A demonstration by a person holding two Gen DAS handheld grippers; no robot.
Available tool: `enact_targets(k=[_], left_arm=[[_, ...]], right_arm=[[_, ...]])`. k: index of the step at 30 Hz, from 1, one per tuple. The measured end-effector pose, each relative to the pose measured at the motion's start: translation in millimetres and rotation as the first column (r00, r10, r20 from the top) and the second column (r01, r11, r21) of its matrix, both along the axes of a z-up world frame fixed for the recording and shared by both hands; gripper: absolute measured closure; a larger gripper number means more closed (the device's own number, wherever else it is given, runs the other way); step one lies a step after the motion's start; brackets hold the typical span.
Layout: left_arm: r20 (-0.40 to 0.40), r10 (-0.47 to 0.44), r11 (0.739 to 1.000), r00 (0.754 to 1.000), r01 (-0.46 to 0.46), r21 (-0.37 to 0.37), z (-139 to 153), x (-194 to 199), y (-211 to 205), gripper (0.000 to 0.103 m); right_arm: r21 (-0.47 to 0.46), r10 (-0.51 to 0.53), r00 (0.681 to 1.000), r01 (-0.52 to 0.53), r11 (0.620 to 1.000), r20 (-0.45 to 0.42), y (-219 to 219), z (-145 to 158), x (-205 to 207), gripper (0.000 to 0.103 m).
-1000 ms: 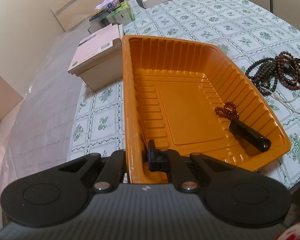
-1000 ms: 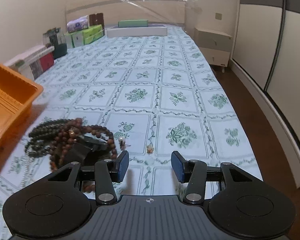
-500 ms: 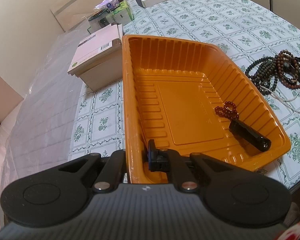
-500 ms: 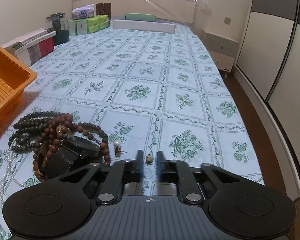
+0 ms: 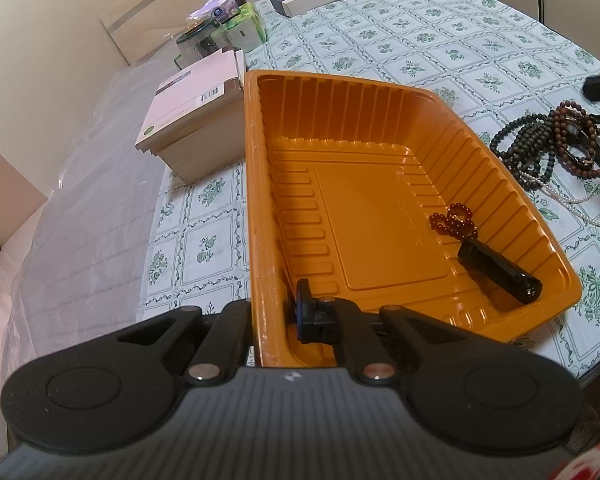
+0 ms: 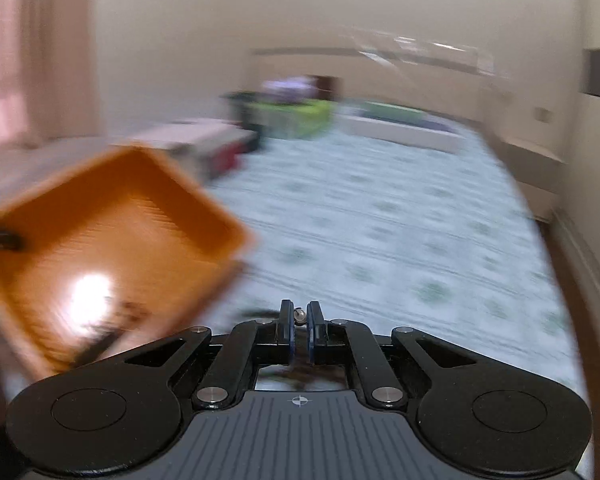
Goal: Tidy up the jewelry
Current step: 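Pick up the small white earring with the right tool, then drop the small earring into the tray with the right tool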
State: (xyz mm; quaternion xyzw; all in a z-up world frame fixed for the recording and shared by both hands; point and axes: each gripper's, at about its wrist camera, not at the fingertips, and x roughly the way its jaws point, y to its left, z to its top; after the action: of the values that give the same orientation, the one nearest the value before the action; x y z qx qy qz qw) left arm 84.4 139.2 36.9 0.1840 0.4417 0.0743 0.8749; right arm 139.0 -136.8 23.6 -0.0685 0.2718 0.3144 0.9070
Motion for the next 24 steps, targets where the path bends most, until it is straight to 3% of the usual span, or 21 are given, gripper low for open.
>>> enact_targets(k=[4, 11, 21, 23, 24], left_arm=[[0.001, 0.0, 1.0, 1.0, 0.0, -0.005, 0, 0, 1, 0.099], [0.005, -0.003, 1.0, 1.0, 0.003, -0.008, 0, -1, 2, 0.099], [0.006, -0.005, 1.0, 1.0, 0.005, -0.01, 0, -2, 3, 0.099], [0.005, -0.004, 1.0, 1.0, 0.004, -0.011, 0, -2, 3, 0.099], [0.005, -0.004, 1.0, 1.0, 0.004, -0.011, 0, -2, 3, 0.099]], right_arm=[[0.055, 0.157, 0.987, -0.156, 0.986, -0.018, 47, 8, -18, 0.097], [0.072, 0.291, 0.955, -0.287, 0.955, -0.051, 101, 4, -37, 0.097], [0.092, 0.332, 0.937, -0.323, 0.942, -0.108, 112, -14, -39, 0.097], [0.117, 0.33, 0.936, -0.316, 0.941, -0.123, 110, -14, -37, 0.086], [0.125, 0.318, 0.94, -0.303, 0.945, -0.121, 108, -12, -37, 0.065]])
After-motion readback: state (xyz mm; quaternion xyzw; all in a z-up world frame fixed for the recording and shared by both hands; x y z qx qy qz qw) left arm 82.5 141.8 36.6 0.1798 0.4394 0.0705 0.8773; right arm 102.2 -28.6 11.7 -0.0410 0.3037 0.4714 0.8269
